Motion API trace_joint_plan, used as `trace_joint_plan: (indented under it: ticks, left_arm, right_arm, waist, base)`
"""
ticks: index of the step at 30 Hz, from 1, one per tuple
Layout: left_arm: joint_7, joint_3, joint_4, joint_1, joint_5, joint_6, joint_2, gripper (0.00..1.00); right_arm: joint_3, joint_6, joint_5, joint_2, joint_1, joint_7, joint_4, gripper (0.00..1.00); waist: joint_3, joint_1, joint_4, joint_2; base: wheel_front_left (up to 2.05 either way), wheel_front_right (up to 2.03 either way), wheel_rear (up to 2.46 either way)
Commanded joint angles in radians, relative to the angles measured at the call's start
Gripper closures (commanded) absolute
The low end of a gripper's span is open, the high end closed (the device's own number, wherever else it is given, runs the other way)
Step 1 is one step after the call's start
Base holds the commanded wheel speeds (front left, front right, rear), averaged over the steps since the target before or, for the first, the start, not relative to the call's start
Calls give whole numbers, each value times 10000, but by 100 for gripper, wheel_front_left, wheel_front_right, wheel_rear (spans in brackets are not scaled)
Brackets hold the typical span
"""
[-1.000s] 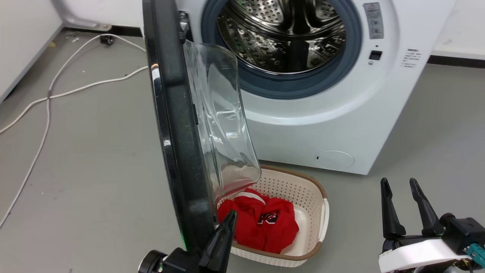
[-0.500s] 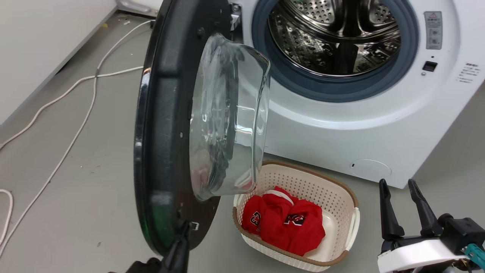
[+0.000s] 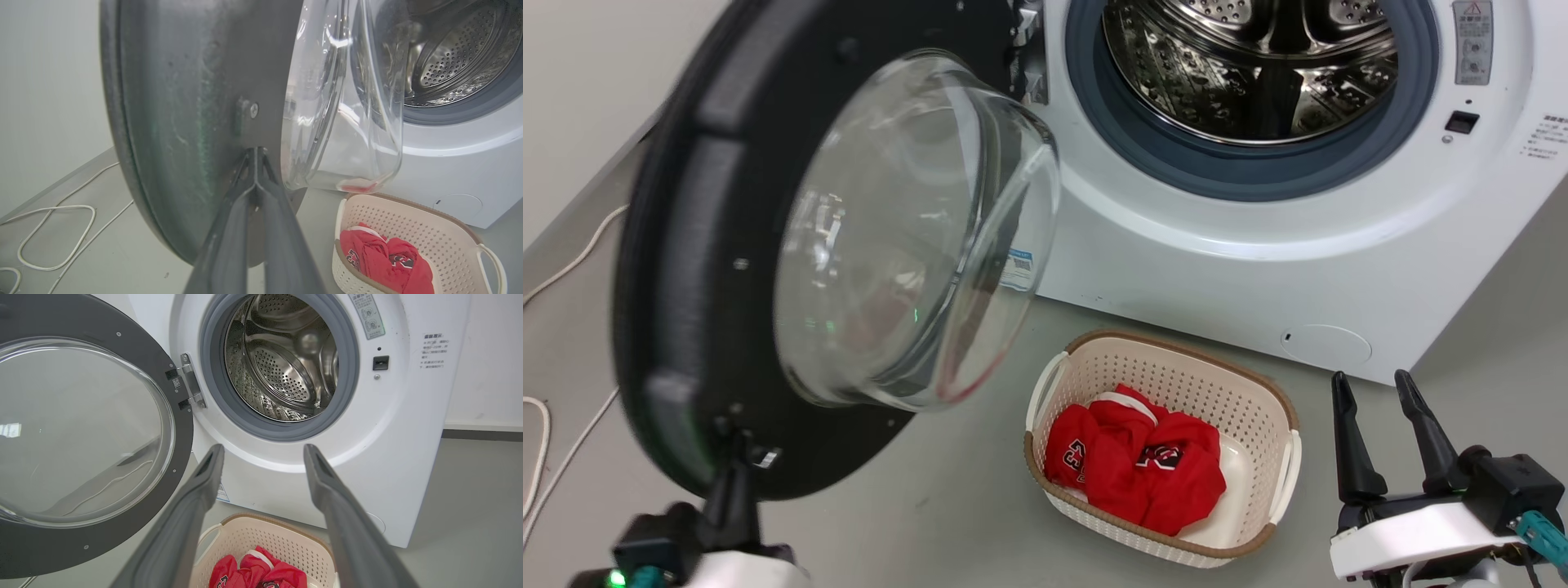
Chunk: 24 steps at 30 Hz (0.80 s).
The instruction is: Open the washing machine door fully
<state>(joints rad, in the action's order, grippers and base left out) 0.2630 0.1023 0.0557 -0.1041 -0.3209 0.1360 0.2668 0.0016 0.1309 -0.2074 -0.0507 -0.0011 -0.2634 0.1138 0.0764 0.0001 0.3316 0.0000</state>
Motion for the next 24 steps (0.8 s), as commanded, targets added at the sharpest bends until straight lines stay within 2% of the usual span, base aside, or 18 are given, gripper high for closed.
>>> trace_joint_plan:
  ticks: [1,4,11,19,24]
  left_arm:
    - [20,-539,178,373,-82,-5,162,100]
    - [21,-1294,614,734,-77,-173,312,100]
    - [20,-3058,1796,1351,176,-872,520,100]
    - [22,-4536,2884,2308,739,-1392,566,100]
    - [21,-5110,3427,2768,1072,-1708,504,100]
  right_arm:
    - [-6,-3,89,12,-166,-17,-3,0]
    - [2,-3,154,12,-274,-18,16,0]
    - [63,-3,153,12,-526,-18,19,0]
    - [239,-3,408,10,-833,-18,95,0]
    - [236,-3,390,10,-889,-18,110,0]
  waist:
    - [161,-1,-151,0]
    - [317,-1,-323,0]
    - [679,-1,-763,0]
    - [1059,-1,-1010,0]
    - [1134,-1,-1044,0]
  base:
    - [0,0,0]
    - [0,0,0]
    - [0,0,0]
    - [0,0,0]
    - [0,0,0]
